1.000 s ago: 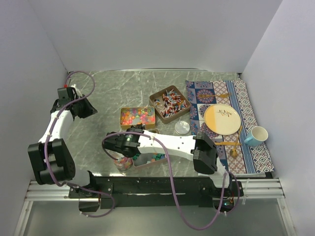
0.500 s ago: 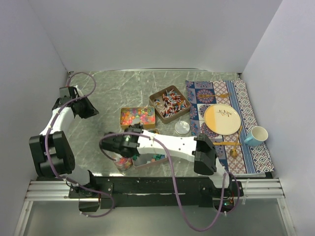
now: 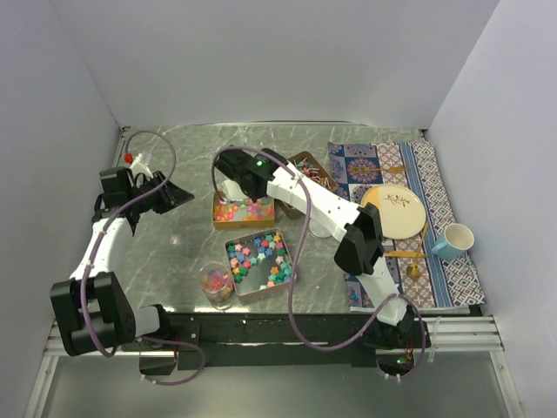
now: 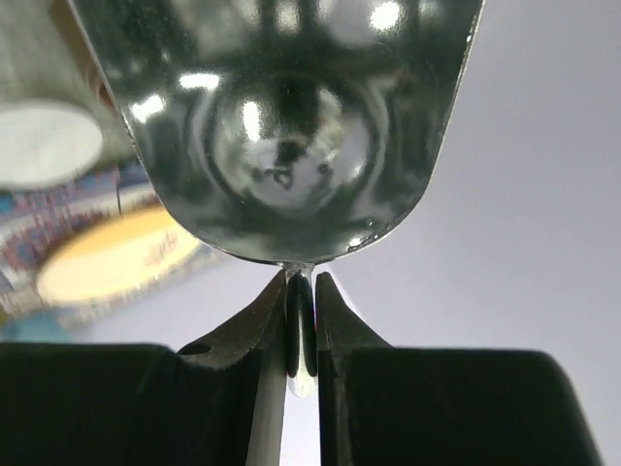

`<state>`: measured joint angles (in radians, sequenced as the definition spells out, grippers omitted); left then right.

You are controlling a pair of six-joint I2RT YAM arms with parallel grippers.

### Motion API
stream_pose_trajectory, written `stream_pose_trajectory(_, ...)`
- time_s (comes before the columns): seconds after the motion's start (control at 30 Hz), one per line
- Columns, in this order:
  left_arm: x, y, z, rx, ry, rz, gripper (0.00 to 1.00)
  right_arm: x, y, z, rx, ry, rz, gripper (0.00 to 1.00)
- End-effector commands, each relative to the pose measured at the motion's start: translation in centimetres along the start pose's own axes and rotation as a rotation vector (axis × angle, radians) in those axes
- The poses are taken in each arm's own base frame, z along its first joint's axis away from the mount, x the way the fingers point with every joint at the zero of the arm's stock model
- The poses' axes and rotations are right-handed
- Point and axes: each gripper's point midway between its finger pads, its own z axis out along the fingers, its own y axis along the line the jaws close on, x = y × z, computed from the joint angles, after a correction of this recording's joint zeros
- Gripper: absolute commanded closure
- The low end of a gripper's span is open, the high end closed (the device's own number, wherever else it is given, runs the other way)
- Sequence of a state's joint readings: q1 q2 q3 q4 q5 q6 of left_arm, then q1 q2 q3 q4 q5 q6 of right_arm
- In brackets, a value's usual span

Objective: Pack the candies
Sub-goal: Adjust the spatula.

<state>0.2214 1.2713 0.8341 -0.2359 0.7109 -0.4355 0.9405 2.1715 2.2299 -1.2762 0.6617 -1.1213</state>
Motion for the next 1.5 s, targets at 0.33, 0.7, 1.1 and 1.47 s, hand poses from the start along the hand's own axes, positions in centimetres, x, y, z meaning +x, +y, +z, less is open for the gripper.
stream_pose_trajectory(0.33,2.5,-8.0,1.0,0.497,0.205,-0.039,0.75,-5.9,-0.8,-0.4,-0.038,-0.260,0.163,1.00)
stream_pose_trajectory(0.7,2.8,-4.8,5.0,0.328,0.262,-0.109,0.78,-5.9,-1.1,-2.1,-0.024,-0.330,0.195,1.00)
stream_pose_trajectory(1.1,2.3,-4.2,6.2,0.325,0.285,-0.144,0.78,-7.5,-1.8,-5.7,-0.029,-0.535,0.291,1.00)
stream_pose_trajectory(1.47,-5.4,-3.1,0.6,0.097,-0.063,0.045,0.85,-4.6,1.5,2.2,-0.173,-0.304,0.238,1.00)
